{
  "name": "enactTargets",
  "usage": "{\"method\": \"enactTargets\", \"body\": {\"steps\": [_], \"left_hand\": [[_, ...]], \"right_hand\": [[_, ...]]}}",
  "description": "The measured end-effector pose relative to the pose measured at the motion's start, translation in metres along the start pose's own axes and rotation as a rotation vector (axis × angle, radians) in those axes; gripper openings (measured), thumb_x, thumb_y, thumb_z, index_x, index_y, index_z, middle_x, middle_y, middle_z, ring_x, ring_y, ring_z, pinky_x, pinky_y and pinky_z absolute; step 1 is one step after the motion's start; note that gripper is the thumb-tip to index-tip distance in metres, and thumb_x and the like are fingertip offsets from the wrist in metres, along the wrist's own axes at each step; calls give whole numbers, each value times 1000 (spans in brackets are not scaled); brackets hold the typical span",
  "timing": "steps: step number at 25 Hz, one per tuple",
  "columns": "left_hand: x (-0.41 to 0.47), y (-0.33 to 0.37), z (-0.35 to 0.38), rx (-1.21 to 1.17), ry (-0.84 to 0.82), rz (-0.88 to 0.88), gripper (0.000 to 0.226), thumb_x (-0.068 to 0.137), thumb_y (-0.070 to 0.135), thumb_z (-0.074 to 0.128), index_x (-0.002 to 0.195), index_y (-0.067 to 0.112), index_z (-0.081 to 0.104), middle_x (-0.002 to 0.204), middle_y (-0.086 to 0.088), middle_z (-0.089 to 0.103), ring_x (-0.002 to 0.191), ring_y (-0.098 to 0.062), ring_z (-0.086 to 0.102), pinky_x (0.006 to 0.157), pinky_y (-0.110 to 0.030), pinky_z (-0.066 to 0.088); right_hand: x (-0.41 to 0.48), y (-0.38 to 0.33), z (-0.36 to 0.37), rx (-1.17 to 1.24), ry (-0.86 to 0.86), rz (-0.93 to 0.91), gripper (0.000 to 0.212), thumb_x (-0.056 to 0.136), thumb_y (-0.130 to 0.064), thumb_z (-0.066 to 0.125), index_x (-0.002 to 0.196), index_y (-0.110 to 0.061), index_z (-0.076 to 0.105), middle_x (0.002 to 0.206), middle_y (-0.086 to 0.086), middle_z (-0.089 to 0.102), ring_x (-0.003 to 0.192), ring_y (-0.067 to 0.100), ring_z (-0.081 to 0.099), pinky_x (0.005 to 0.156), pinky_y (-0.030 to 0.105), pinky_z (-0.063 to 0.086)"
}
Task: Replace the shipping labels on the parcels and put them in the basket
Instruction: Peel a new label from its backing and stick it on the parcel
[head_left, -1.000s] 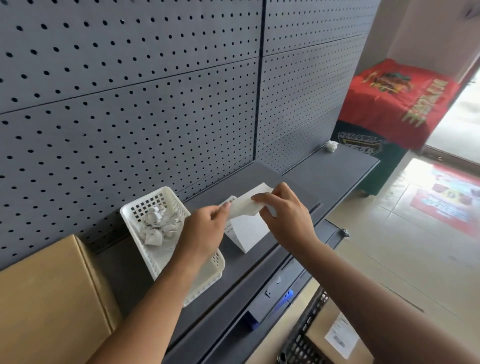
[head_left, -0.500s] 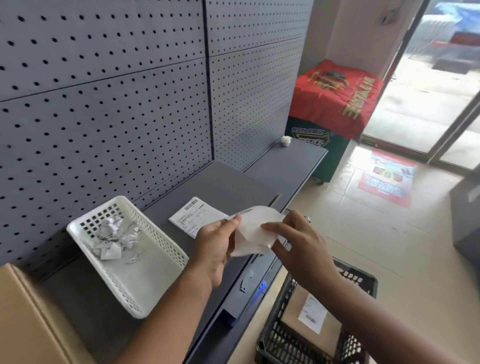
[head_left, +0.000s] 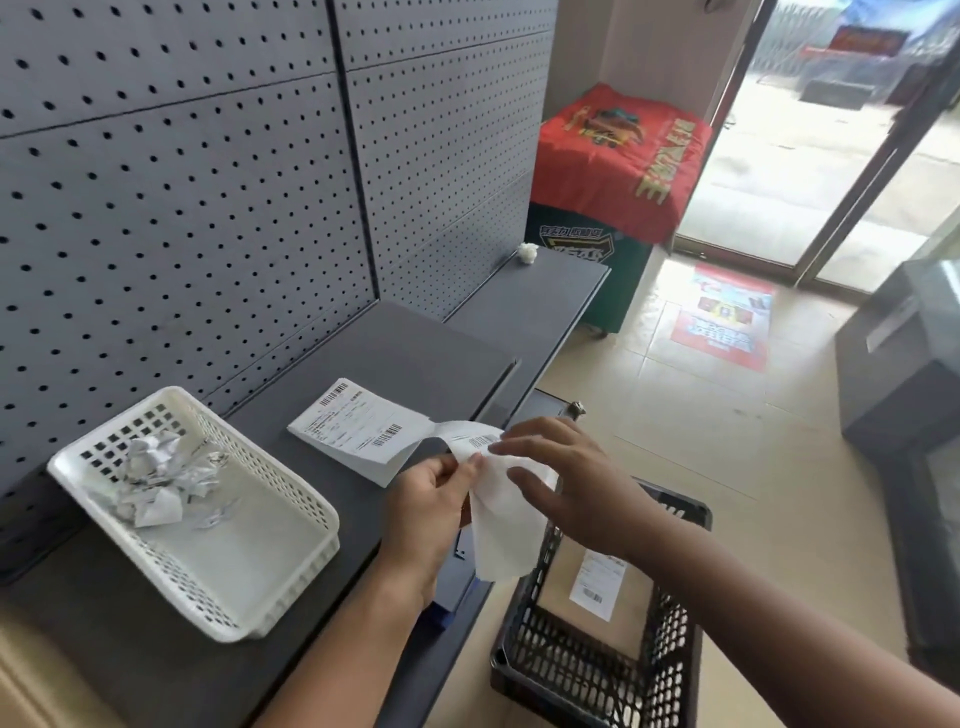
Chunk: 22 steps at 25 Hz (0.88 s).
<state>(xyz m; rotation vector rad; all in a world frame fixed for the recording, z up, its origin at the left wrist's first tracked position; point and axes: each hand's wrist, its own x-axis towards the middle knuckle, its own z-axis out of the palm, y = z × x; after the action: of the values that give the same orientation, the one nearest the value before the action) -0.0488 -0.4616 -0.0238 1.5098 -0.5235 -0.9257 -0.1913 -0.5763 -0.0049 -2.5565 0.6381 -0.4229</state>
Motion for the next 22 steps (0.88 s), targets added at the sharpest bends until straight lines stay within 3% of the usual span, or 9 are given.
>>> {"method": "enactTargets", "body": {"steps": [5, 9, 11, 15, 19, 22], "left_hand": [[-8, 1, -4, -76, -15, 18, 23, 97, 31, 66, 94, 12, 77, 76, 0, 77, 71, -10, 71, 61, -20, 54], [-13, 0, -11, -90, -87, 58, 23, 90, 32, 73, 106, 17, 78, 98, -7, 79, 99, -26, 75, 89, -37, 59], [-17, 1, -13, -77, -95, 81, 21, 89, 30, 74, 107, 20, 77, 100, -4, 80, 102, -23, 75, 94, -39, 57], [-21, 5, -12, -8, -58, 157, 14, 90, 28, 71, 103, 22, 76, 93, 4, 80, 92, -10, 75, 81, -22, 56], [-23, 5, -14, 56, -39, 196, 14, 95, 25, 69, 106, 21, 76, 92, 7, 80, 92, -6, 75, 83, -22, 58], [-24, 3, -15, 82, -20, 200, 11, 96, 25, 68, 102, 22, 77, 89, 8, 80, 88, -4, 75, 75, -17, 54]], "right_hand": [[15, 2, 13, -38, 40, -81, 31, 95, -43, 55, 123, -35, 63, 124, -15, 57, 115, 5, 52, 95, 33, 50], [20, 3, 18, -42, 90, -103, 28, 95, -42, 57, 120, -34, 66, 115, -13, 60, 105, 6, 56, 87, 30, 52], [20, 2, 19, -41, 108, -121, 28, 96, -43, 56, 118, -33, 68, 112, -12, 61, 101, 7, 57, 82, 30, 52], [19, 0, 19, -69, 101, -138, 28, 98, -46, 52, 118, -34, 67, 109, -14, 63, 96, 5, 60, 74, 32, 55], [18, -1, 18, -105, 123, -173, 28, 99, -47, 51, 121, -34, 62, 108, -16, 63, 90, 0, 63, 68, 30, 56], [17, -2, 18, -157, 139, -236, 24, 100, -45, 51, 117, -33, 64, 105, -14, 64, 78, 5, 64, 58, 31, 54]]}}
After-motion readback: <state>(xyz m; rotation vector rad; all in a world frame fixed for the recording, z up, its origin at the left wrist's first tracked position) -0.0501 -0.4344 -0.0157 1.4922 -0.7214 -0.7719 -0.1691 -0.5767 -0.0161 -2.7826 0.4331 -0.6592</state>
